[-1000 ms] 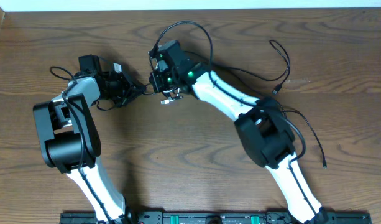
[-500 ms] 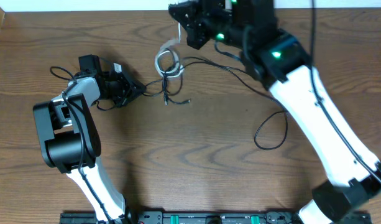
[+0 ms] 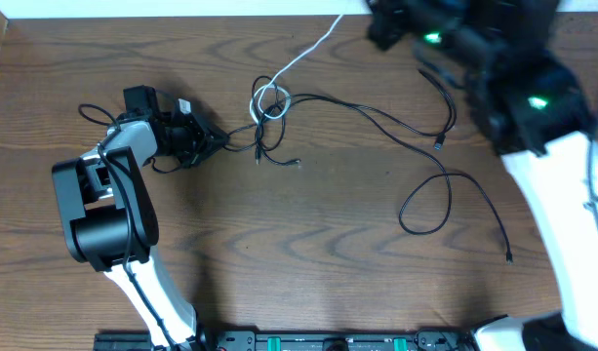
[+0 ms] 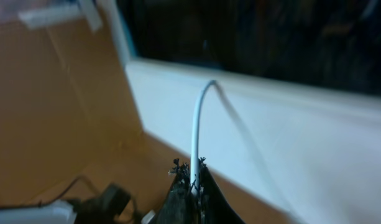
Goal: Untangle cables
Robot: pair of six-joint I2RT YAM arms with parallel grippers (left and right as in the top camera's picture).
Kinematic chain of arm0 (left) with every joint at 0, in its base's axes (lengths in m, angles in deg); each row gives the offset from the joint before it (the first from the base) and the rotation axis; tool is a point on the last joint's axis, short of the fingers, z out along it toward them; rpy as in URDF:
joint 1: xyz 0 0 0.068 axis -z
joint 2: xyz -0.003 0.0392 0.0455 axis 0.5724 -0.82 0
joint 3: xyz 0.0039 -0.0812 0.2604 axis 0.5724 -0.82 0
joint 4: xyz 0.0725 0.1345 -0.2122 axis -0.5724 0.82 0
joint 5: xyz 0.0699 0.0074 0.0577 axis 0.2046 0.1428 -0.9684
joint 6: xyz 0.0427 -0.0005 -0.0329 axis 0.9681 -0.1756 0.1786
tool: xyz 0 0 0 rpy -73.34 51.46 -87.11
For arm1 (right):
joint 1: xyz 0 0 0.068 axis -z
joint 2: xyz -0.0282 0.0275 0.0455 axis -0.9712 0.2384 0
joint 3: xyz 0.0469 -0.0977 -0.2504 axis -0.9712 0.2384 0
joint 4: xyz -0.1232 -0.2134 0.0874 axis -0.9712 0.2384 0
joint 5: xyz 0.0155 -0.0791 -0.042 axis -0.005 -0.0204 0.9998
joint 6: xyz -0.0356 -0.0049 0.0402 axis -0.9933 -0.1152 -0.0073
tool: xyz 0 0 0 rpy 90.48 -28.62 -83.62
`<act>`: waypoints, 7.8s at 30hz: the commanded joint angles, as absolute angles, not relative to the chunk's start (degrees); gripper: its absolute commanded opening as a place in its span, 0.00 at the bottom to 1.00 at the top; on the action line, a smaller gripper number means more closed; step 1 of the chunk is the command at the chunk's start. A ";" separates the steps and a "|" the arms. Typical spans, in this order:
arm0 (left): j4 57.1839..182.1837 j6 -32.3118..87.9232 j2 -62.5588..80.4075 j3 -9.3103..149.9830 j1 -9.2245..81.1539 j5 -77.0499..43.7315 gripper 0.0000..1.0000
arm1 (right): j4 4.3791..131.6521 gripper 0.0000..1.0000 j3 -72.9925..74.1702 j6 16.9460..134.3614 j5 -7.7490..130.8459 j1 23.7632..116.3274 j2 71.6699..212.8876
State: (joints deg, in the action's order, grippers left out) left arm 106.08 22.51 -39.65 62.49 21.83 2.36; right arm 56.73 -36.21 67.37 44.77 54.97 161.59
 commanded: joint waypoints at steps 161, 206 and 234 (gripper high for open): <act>106.47 23.23 -40.61 62.69 21.75 0.76 0.13 | 57.64 0.94 -16.93 103.52 60.58 47.67 185.09; 106.45 21.50 -40.61 62.69 21.75 1.81 0.21 | 11.37 0.27 -6.00 105.18 73.23 42.89 202.51; 106.43 21.50 -40.61 62.69 21.75 1.81 0.22 | 20.18 0.01 -6.04 100.61 40.90 56.66 175.32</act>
